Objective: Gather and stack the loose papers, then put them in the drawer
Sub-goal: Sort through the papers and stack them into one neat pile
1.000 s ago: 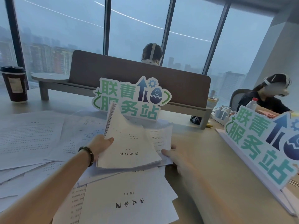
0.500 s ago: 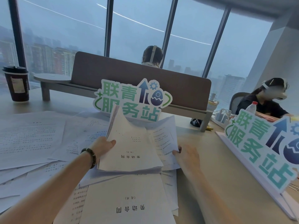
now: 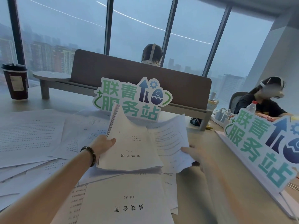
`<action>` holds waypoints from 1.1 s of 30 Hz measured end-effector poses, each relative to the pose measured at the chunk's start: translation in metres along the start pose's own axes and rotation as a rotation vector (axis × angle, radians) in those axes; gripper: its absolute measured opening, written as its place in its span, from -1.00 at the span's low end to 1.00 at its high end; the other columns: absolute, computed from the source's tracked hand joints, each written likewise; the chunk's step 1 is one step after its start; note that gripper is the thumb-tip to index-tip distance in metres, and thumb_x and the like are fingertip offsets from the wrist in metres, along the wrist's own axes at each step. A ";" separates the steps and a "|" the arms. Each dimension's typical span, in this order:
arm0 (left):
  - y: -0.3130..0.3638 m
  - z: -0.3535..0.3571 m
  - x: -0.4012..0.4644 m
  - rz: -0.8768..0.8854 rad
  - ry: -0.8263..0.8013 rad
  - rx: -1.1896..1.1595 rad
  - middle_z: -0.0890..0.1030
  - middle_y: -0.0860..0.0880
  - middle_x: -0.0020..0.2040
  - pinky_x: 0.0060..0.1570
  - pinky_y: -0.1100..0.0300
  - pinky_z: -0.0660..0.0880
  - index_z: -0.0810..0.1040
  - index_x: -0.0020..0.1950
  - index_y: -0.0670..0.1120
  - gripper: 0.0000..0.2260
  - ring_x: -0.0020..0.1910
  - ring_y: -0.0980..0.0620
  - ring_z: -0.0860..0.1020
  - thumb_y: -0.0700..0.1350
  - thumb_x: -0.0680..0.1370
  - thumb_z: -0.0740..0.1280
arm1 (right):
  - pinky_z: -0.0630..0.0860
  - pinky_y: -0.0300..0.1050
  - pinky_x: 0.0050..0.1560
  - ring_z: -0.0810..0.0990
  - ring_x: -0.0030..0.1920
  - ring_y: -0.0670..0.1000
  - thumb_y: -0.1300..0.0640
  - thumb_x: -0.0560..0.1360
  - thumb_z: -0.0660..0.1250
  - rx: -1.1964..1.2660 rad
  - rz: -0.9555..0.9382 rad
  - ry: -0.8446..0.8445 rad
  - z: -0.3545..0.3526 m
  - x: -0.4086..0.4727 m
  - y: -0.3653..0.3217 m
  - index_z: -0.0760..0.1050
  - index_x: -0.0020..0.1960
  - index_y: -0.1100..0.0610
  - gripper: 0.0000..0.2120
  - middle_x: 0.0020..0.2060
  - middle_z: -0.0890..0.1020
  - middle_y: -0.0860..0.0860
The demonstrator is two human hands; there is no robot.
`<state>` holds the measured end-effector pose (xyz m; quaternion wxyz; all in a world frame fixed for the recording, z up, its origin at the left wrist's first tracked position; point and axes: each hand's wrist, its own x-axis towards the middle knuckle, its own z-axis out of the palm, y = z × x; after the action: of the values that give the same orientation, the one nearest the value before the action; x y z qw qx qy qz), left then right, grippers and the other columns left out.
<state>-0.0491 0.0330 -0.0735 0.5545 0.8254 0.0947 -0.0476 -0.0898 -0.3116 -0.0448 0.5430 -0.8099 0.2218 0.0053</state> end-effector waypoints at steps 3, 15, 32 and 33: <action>0.004 0.001 -0.004 -0.018 -0.032 -0.052 0.67 -0.23 -0.01 0.01 -0.05 0.60 0.56 0.12 -0.26 -0.77 -0.04 -0.22 0.64 -0.10 0.61 0.28 | 0.45 -0.06 0.19 0.55 0.21 0.15 0.08 0.53 0.44 -0.054 0.077 -0.023 0.006 0.003 0.008 0.44 0.21 0.24 -0.64 0.16 0.58 0.13; 0.001 0.001 -0.002 -0.024 -0.086 -0.193 0.67 -0.25 0.00 0.08 -0.17 0.58 0.57 0.13 -0.27 -0.77 -0.02 -0.25 0.66 -0.13 0.60 0.31 | 0.62 0.19 0.09 0.70 -0.02 0.23 0.18 0.56 0.36 0.378 -0.282 0.058 -0.036 -0.034 -0.061 0.63 0.10 0.20 -0.84 -0.04 0.72 0.20; 0.025 0.004 -0.034 0.061 -0.177 -0.630 0.73 -0.17 -0.07 -0.32 0.08 0.63 0.63 0.06 -0.13 -0.69 -0.20 -0.16 0.71 0.10 0.51 0.37 | 0.60 0.17 0.15 0.67 0.07 0.16 0.14 0.52 0.46 0.381 -0.265 -0.038 0.022 -0.021 -0.040 0.51 0.21 0.12 -0.70 0.10 0.67 0.12; 0.025 0.004 -0.034 0.079 -0.192 -0.636 0.73 -0.15 -0.08 -0.35 0.10 0.63 0.64 0.06 -0.11 -0.72 -0.20 -0.14 0.71 0.07 0.52 0.37 | 0.60 0.16 0.15 0.67 0.06 0.15 0.16 0.52 0.45 0.350 -0.252 -0.040 0.029 -0.019 -0.034 0.49 0.18 0.08 -0.73 0.08 0.66 0.11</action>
<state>-0.0772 0.0166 -0.0465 0.7921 0.6058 0.0201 -0.0716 -0.0881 -0.2691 -0.0221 0.6761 -0.7242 0.1056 -0.0853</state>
